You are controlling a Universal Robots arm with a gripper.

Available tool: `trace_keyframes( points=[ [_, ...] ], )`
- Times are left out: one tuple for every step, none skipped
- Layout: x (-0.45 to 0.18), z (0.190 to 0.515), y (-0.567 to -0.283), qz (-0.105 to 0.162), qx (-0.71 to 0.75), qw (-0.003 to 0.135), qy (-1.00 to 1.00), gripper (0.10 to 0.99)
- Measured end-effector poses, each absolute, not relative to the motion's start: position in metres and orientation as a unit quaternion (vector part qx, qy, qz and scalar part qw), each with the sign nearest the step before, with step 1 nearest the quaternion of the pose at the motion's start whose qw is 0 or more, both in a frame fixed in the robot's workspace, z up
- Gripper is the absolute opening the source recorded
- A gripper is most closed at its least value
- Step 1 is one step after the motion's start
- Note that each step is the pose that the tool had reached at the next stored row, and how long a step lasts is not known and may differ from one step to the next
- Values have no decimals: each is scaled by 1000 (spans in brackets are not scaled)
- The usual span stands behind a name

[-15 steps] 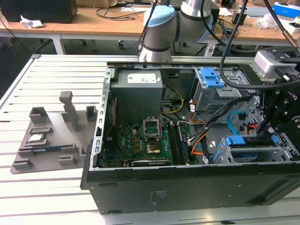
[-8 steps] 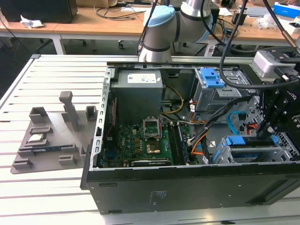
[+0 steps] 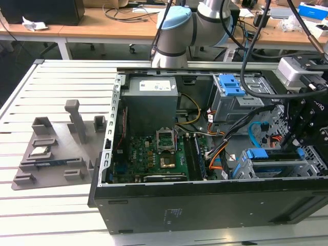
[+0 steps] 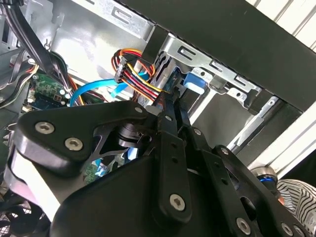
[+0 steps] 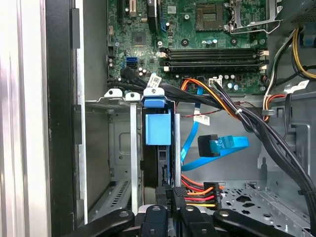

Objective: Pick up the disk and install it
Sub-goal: 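Insert the first disk wire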

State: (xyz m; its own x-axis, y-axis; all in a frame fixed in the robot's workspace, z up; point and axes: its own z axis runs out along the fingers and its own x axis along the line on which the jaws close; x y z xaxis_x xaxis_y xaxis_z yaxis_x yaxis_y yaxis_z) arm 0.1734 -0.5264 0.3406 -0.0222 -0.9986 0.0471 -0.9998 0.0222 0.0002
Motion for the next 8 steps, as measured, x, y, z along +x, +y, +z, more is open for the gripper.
trace_keyframes(
  points=[
    [173, 340, -526, 16, 699, 17, -715, 165],
    [173, 339, -526, 17, 699, 17, -715, 165],
    [173, 338, -526, 17, 699, 17, -715, 165],
    [173, 337, -526, 17, 699, 17, -715, 165],
    [173, 337, -527, 17, 699, 17, -715, 165],
    [173, 336, -526, 16, 699, 17, -715, 165],
    [173, 336, -526, 16, 699, 17, -715, 165],
    [173, 335, -526, 16, 699, 16, -715, 165]
  ],
)
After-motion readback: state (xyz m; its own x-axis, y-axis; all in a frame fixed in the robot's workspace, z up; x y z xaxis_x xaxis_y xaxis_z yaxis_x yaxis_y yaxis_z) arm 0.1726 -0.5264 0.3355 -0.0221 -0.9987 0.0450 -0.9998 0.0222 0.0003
